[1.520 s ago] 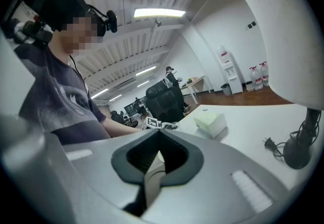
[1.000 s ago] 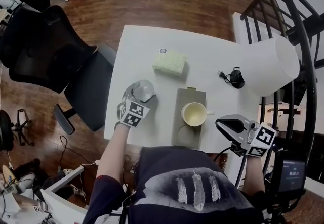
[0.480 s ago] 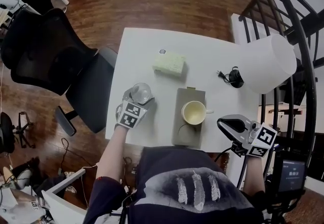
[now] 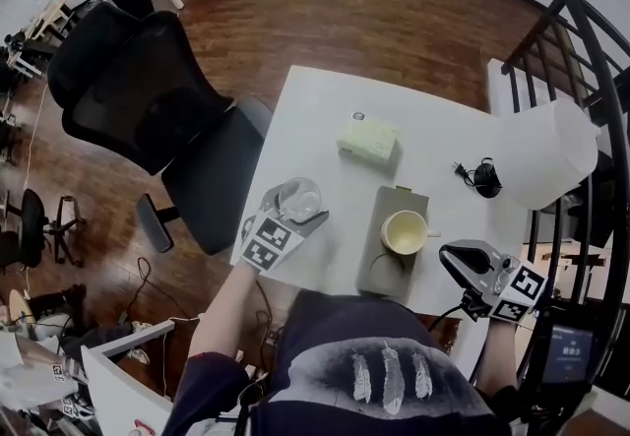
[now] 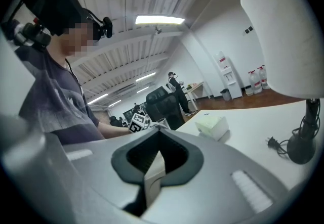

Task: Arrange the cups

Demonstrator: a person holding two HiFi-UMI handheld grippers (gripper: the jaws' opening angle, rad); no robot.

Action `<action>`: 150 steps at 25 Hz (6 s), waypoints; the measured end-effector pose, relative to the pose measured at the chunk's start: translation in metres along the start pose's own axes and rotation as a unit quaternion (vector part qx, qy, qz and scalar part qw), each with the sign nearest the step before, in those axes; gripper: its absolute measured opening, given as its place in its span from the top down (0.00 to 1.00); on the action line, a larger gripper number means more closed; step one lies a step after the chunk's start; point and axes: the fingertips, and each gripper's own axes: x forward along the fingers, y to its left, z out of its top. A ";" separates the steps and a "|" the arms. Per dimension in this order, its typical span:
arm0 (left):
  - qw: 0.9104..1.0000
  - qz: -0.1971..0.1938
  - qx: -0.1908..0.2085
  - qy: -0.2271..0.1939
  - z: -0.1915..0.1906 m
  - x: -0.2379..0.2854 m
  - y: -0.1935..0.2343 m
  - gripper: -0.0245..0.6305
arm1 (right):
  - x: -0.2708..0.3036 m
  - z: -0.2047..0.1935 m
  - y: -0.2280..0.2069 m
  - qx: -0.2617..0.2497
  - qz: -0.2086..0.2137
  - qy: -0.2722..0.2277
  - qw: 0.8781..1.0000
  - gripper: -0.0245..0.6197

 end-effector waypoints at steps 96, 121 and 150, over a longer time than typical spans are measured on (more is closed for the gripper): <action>0.949 -0.237 0.126 -0.166 0.117 -0.085 -0.161 0.22 | -0.030 -0.013 0.011 0.008 -0.019 -0.022 1.000 0.96; 0.962 -0.120 0.050 -0.241 0.180 -0.083 -0.110 0.94 | -0.018 0.026 0.024 -0.016 0.008 -0.068 0.998 0.96; 0.968 -0.128 0.050 -0.210 0.170 -0.074 -0.112 0.94 | -0.016 0.027 0.014 -0.017 -0.010 -0.074 0.997 0.95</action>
